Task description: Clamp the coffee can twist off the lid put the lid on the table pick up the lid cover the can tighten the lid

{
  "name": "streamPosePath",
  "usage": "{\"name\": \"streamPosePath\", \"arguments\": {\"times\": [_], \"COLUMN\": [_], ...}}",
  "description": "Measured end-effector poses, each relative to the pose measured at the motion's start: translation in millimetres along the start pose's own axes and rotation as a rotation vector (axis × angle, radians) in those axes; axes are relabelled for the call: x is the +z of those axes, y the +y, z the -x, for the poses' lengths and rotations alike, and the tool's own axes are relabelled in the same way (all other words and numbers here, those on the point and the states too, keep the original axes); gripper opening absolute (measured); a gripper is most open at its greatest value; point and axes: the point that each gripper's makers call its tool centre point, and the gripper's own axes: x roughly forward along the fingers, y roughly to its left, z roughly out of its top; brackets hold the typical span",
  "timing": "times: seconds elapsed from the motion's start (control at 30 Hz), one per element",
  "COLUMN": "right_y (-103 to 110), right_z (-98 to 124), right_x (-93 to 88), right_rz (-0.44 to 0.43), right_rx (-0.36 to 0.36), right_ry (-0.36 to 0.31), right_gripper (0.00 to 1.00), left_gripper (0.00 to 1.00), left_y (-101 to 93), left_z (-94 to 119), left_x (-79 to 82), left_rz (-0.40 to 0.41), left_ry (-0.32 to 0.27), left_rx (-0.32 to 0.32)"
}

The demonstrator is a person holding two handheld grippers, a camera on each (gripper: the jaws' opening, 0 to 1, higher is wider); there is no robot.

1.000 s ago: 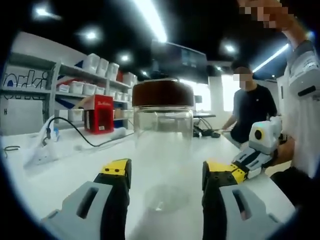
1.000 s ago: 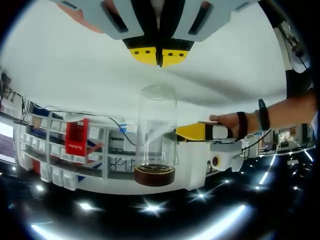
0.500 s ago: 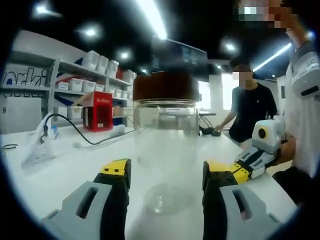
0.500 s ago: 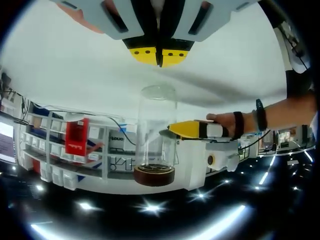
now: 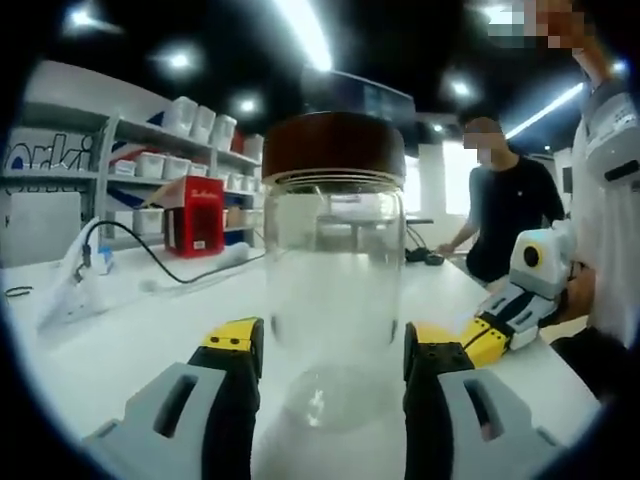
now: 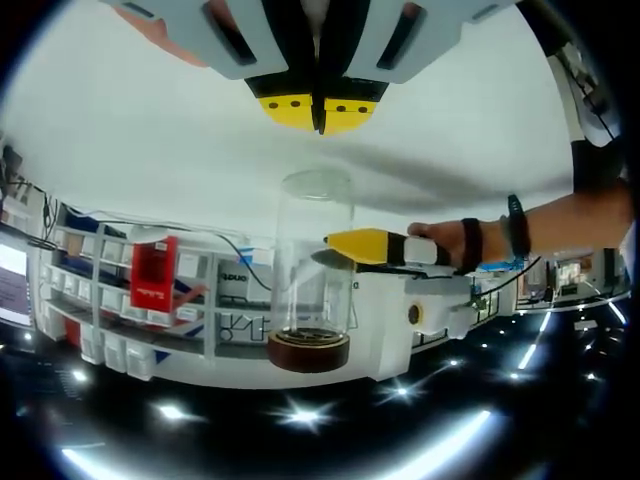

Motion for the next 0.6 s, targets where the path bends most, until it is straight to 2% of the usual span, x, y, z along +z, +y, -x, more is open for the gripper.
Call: {"name": "streamPosePath", "arguments": {"times": [0.6], "right_y": [0.3], "right_z": [0.0], "right_x": [-0.1], "right_rz": [-0.001], "right_rx": [0.001], "right_ry": [0.0], "right_gripper": [0.0], "left_gripper": [0.48], "left_y": [-2.3], "left_z": [-11.5], "left_x": [-7.6], "left_rz": [0.004], "left_ry": [0.01], "left_rx": [-0.008]}}
